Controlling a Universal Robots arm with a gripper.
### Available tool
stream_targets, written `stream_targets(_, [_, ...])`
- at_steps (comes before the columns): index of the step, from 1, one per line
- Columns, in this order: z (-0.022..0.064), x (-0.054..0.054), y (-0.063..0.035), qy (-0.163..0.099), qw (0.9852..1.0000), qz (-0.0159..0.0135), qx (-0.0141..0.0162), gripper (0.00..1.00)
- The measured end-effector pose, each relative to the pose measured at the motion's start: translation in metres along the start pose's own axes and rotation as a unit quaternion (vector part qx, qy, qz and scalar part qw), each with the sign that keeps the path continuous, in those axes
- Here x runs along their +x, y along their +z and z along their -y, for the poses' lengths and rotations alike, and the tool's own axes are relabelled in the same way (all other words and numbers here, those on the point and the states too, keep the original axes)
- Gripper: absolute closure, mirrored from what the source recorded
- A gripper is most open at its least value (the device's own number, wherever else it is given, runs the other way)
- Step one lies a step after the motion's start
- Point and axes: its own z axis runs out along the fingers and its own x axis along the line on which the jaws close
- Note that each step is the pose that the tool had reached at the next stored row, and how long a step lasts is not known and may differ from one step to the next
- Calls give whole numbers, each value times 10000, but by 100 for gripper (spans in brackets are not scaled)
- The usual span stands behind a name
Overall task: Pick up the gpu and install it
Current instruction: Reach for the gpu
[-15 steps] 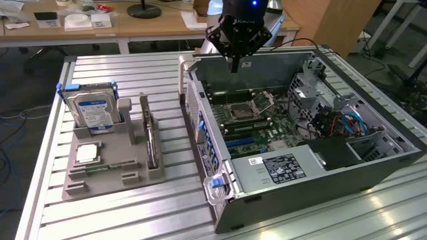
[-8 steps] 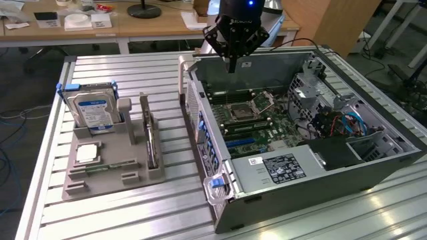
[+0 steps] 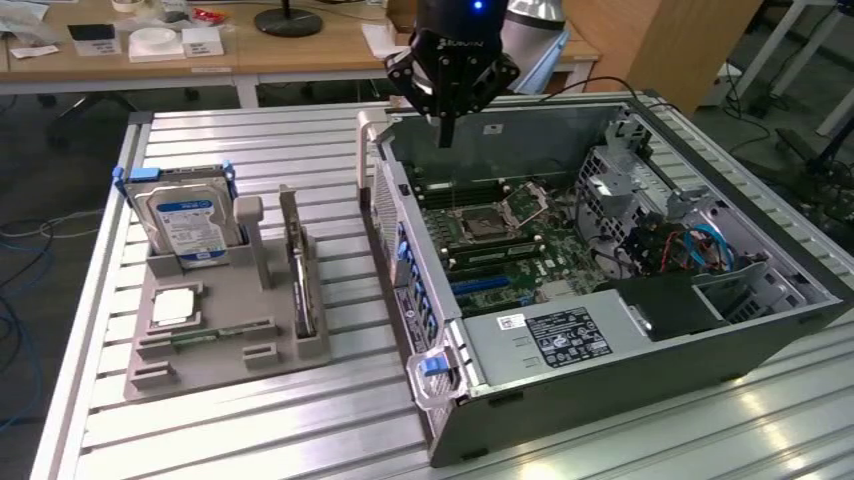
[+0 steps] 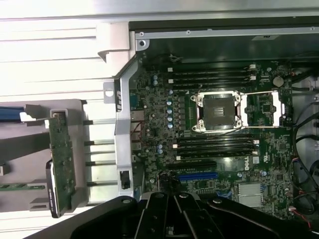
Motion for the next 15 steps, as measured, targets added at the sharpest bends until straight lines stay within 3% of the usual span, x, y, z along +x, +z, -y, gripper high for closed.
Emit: stream_targets(15, [17, 220, -3, 0, 10000, 0, 0, 89])
